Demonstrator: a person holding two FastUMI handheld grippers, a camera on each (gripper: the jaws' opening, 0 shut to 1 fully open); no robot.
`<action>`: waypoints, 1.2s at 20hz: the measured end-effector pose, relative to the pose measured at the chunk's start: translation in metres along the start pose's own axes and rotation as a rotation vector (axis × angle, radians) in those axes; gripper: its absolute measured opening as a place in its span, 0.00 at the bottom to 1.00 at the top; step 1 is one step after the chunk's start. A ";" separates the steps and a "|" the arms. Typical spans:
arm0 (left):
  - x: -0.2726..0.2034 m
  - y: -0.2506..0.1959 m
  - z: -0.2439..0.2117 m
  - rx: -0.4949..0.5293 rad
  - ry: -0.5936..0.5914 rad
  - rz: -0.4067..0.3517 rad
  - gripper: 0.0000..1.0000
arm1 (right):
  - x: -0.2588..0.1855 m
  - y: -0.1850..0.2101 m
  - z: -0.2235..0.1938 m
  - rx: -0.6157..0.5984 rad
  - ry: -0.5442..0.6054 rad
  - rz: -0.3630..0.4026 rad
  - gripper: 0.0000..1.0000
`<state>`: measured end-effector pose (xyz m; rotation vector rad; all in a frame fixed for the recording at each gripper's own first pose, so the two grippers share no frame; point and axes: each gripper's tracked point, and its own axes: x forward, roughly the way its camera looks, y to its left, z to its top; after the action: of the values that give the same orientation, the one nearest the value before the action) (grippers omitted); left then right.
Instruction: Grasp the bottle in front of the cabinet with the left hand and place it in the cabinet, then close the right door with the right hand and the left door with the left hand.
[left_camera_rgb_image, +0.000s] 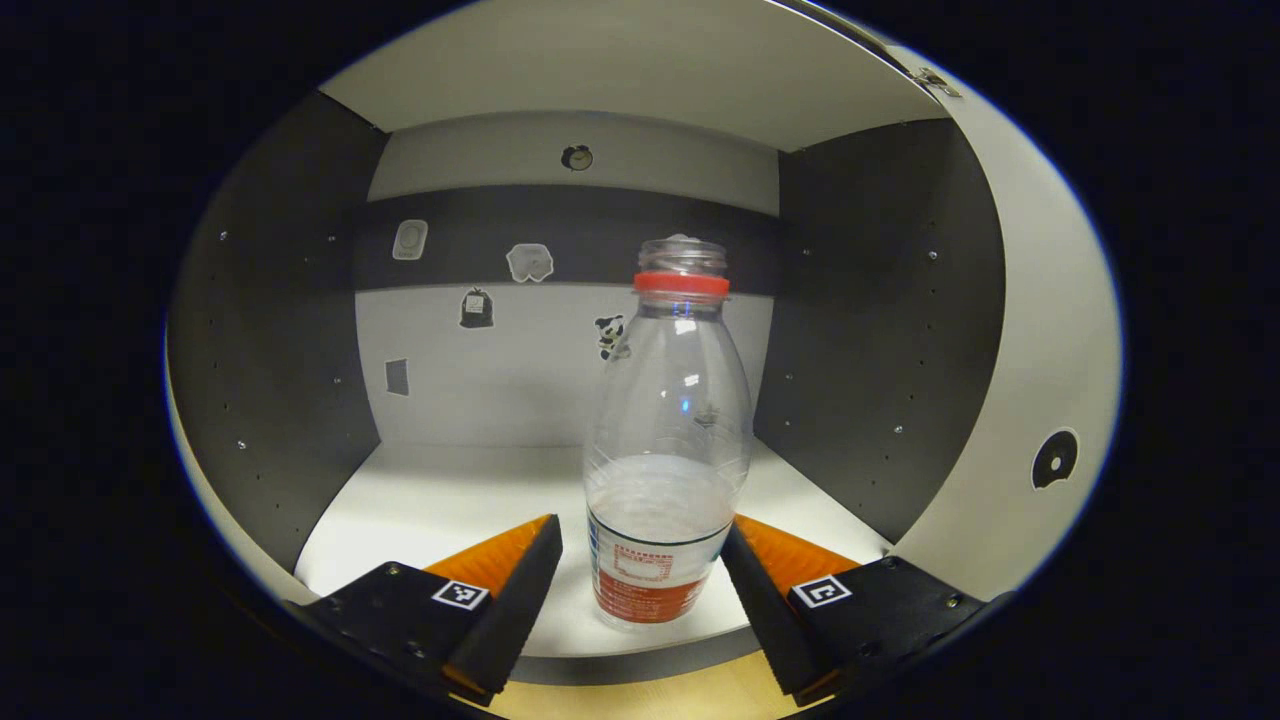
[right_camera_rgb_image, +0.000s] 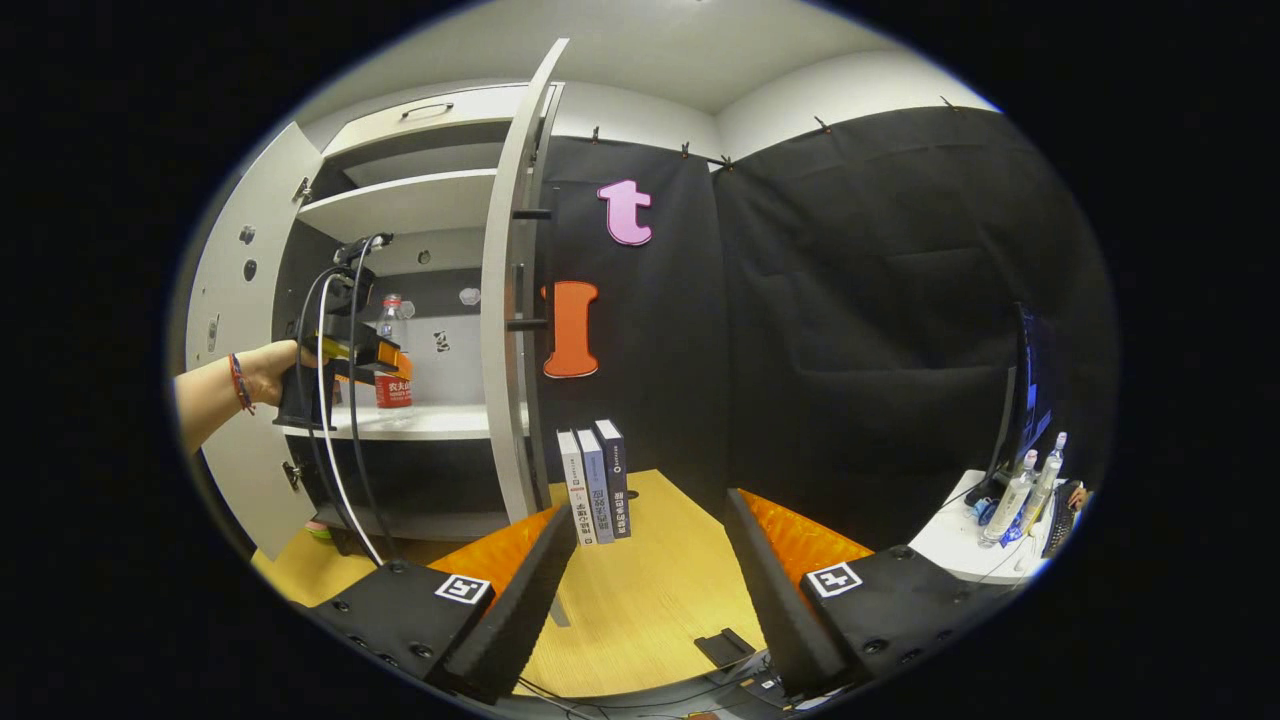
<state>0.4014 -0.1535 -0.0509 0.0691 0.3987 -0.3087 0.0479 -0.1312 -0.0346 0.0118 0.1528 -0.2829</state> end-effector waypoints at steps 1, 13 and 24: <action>-0.004 0.000 0.002 0.000 -0.007 0.001 0.95 | 0.001 0.000 0.002 -0.002 -0.004 0.002 0.98; -0.040 0.011 0.007 -0.040 -0.056 0.041 0.95 | -0.005 0.008 0.028 -0.019 -0.055 0.053 0.98; -0.139 0.026 0.005 -0.068 -0.113 0.081 0.95 | -0.005 0.015 0.047 -0.060 -0.087 0.097 0.98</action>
<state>0.2896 -0.0903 0.0085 0.0012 0.2930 -0.2180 0.0544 -0.1165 0.0123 -0.0522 0.0740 -0.1820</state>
